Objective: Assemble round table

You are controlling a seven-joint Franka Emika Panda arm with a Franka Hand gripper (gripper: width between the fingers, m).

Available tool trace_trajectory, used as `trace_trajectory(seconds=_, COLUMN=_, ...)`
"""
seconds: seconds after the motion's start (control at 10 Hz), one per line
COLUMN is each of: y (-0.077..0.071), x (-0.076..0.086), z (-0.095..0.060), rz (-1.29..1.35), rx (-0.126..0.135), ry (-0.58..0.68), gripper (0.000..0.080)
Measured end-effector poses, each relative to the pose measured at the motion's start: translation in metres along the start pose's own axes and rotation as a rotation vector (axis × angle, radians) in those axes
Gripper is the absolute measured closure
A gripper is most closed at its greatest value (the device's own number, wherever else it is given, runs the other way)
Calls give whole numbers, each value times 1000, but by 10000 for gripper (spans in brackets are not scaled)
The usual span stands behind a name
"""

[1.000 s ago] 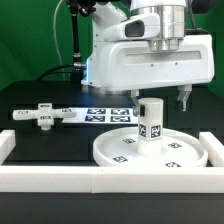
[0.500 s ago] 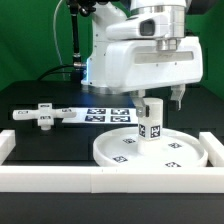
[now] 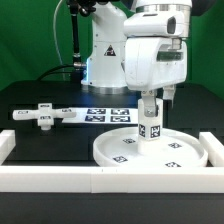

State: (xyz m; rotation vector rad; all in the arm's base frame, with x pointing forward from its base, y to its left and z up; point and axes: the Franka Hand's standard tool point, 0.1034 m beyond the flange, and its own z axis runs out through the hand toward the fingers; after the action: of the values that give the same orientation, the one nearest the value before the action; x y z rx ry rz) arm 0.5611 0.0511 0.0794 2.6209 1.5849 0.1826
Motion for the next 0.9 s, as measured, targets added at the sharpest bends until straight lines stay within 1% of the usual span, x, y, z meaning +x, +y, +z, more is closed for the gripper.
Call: trace_trajectory(seconds=0.9, y=4, x=-9, z=2, rz=-515, rx=-10, ry=-37, gripper=151)
